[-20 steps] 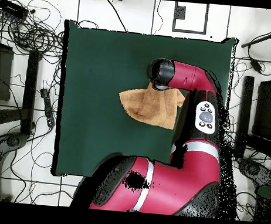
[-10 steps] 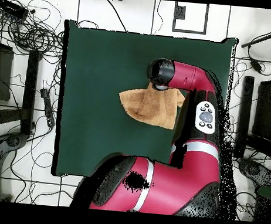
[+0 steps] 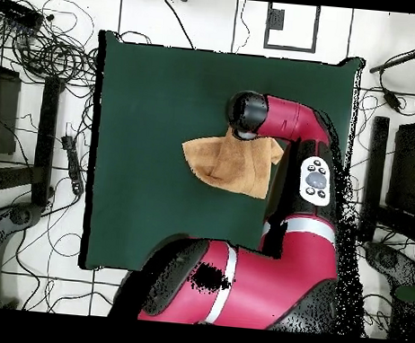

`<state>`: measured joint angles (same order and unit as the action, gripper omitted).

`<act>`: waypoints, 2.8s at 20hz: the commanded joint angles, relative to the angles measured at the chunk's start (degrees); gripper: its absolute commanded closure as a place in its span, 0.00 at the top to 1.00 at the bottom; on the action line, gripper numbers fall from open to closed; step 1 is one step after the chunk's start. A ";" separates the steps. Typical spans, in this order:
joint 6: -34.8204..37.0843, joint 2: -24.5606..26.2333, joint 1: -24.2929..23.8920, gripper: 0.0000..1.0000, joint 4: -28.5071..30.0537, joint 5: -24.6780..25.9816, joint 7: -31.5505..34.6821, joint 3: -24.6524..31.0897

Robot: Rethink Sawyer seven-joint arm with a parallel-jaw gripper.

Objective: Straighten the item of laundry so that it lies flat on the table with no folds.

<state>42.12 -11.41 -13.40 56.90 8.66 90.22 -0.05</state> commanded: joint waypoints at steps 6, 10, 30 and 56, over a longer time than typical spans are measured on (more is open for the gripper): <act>-3.81 0.33 1.01 1.00 12.47 -1.97 5.91 6.98; -3.79 0.45 1.10 1.00 12.16 -1.90 5.57 6.83; -7.66 0.70 1.14 1.00 13.99 -1.45 6.46 6.44; -8.50 0.81 1.28 1.00 13.62 -0.04 4.32 6.51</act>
<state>35.57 -13.63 -13.47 62.53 8.66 90.22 -0.05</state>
